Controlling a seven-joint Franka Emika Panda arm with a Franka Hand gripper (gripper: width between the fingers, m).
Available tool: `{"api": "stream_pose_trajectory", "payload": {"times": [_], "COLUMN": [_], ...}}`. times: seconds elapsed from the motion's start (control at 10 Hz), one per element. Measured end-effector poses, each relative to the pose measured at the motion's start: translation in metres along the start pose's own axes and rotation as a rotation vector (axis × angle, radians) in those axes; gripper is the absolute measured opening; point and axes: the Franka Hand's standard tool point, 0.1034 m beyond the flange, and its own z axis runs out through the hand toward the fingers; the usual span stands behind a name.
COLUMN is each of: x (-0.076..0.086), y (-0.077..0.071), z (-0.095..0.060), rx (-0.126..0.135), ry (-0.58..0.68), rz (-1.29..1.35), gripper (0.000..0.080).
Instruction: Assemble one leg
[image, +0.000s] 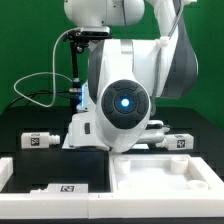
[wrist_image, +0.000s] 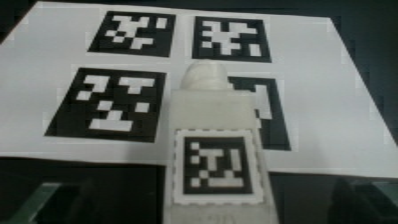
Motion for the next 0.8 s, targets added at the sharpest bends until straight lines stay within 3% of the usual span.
{"api": "stream_pose_trajectory", "payload": {"times": [0.4, 0.7, 0.8], "x": [0.0034, 0.0037, 0.0036], "y": [-0.0101, -0.01, -0.0105], "z": [0.0083, 0.0088, 0.0084], "rx": [-0.016, -0.016, -0.016], "ry": [0.005, 0.004, 0.004], "rz": [-0.001, -0.001, -0.002], "gripper": [0.0648, 0.0285, 0.0285]}}
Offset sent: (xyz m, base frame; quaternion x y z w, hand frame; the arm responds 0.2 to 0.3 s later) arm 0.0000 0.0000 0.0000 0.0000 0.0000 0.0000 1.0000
